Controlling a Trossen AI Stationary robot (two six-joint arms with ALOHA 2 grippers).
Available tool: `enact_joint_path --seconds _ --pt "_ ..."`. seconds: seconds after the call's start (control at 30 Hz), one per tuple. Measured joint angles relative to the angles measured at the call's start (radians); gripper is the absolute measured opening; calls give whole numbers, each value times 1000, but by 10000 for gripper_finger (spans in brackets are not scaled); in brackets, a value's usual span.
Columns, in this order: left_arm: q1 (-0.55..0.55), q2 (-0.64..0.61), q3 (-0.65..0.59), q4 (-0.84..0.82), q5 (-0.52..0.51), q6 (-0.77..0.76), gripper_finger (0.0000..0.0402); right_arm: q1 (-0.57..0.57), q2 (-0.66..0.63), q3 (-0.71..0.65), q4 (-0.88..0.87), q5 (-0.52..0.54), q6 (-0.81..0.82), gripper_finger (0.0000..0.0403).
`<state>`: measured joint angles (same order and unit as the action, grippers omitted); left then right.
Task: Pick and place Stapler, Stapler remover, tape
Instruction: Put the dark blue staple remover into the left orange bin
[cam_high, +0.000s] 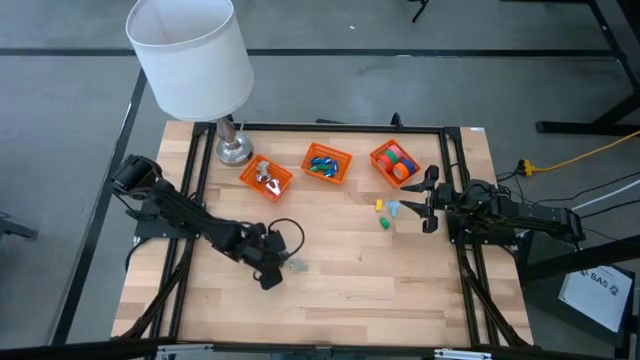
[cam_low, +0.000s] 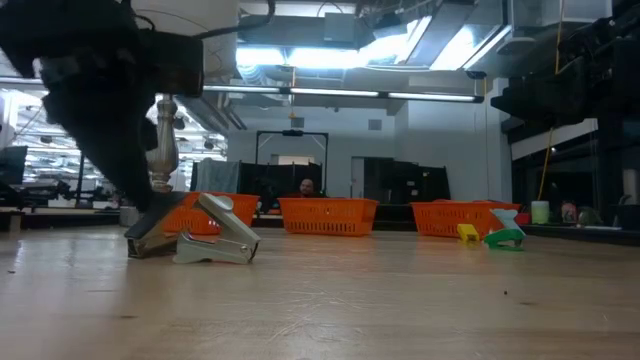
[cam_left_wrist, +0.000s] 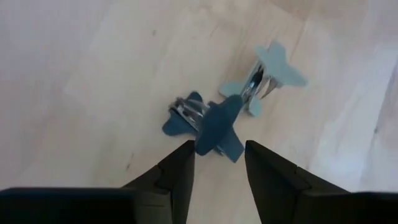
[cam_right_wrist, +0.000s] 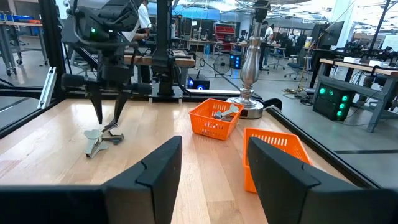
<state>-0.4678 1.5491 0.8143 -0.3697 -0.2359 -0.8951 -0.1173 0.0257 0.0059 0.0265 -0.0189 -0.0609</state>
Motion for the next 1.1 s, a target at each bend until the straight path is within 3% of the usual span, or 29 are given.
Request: enact_joint_path --seconds 0.27,0.8,1.1 --pt "0 -50 0 -32 -85 -9 118 0 0 0 0 0 0 188" --pt "1 4 0 3 -75 -36 87 0 0 0 0 0 0 188" --pt "1 2 1 16 -75 -45 16 0 0 0 0 0 0 188"
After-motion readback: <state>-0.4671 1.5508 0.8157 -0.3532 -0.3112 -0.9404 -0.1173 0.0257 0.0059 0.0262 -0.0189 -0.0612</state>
